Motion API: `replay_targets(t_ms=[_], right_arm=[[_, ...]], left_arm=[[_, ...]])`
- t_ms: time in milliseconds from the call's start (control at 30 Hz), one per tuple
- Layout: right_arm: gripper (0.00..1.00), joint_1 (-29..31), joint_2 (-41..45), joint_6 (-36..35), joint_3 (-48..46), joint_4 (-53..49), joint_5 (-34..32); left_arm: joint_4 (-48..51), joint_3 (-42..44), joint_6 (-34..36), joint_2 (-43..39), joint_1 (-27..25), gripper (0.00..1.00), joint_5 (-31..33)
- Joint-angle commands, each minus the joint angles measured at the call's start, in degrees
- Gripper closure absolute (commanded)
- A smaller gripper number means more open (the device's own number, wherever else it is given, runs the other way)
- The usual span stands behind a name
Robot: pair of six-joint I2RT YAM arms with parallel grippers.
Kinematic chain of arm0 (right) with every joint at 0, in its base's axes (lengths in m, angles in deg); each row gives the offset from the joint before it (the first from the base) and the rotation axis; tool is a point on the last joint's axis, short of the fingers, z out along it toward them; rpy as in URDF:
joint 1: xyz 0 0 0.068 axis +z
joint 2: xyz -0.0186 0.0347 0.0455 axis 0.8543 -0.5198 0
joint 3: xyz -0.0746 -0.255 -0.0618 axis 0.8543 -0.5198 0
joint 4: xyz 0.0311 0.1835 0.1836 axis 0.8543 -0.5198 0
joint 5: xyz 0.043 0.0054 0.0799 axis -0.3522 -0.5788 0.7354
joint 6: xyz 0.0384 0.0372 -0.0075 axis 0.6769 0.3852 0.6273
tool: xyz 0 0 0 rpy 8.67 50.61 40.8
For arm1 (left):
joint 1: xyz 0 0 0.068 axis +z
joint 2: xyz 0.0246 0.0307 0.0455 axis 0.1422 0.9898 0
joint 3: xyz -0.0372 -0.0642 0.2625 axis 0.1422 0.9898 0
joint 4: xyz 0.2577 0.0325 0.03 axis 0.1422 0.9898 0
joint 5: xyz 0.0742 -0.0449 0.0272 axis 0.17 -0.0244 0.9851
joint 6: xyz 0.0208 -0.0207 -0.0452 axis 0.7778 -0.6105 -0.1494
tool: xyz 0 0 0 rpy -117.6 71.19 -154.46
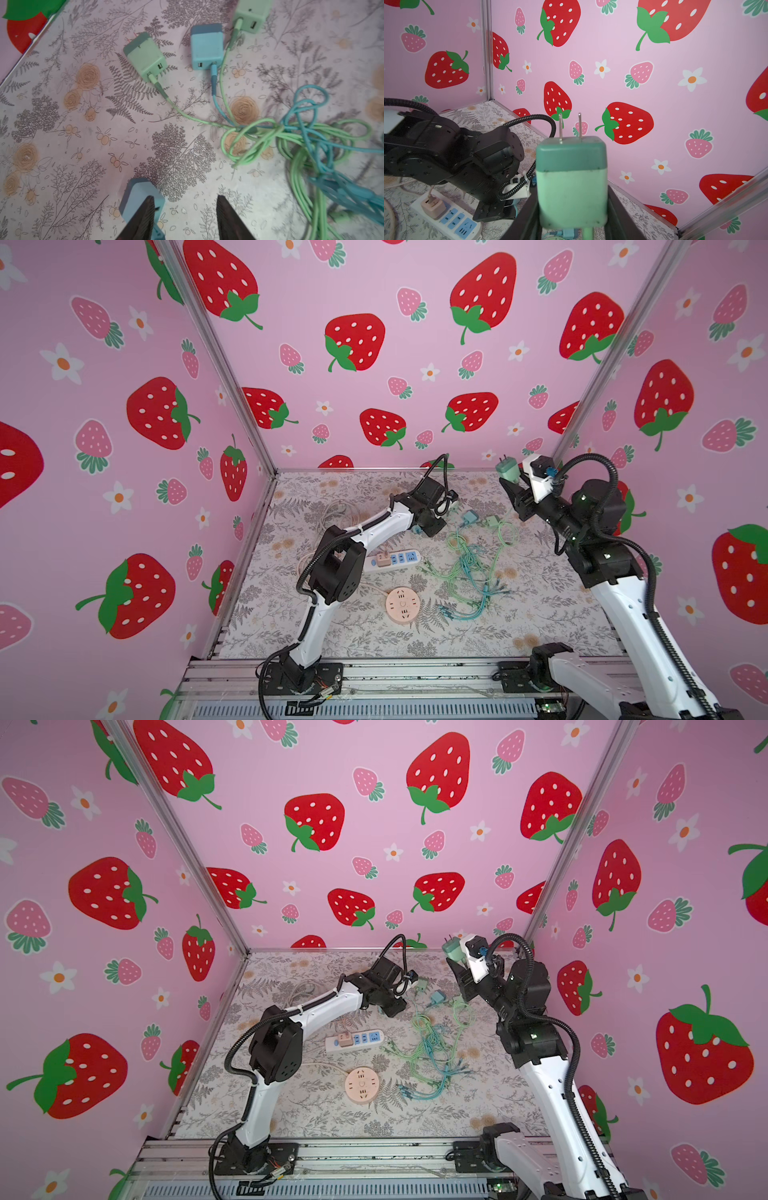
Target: Insert the plug
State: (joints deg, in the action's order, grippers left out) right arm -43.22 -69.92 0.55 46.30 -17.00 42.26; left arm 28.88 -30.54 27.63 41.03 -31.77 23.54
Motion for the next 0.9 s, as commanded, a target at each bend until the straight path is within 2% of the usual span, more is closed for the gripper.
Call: replay_targets(t_ms=[0,267,400,500,633,867], right_arm=[[0.81,-0.2,-0.4,0.5,2.9,-0.6,-0.8],[0.81,-0.2,-4.2,-0.2,5.7,-5.0,-1.5],[0.81,-0.2,-5.1,-0.6,5.9,-6.3,0.4],[0.81,-0.2,-5.6,-0.9,5.9,-7.1,2.1],[0.81,-0.2,-5.8,-1.0,4.9,-7.0,2.9],[0.80,-0.2,-6.1,-1.3,3.7,-6.8,5.7]], left_arm=[[6.6,-1.5,0.8,-3.7,0.0,0.46,-9.1],[28.4,-10.9,6.9,-1.3,0.3,0.41,-19.5],[41.4,-17.6,8.8,2.9,0.6,0.39,-20.4],[47.7,-20.3,8.5,5.4,0.6,0.34,-19.5],[49.7,-19.1,7.8,5.9,0.5,0.31,-20.5],[48.1,-12.8,9.6,2.0,0.2,0.23,-30.3]])
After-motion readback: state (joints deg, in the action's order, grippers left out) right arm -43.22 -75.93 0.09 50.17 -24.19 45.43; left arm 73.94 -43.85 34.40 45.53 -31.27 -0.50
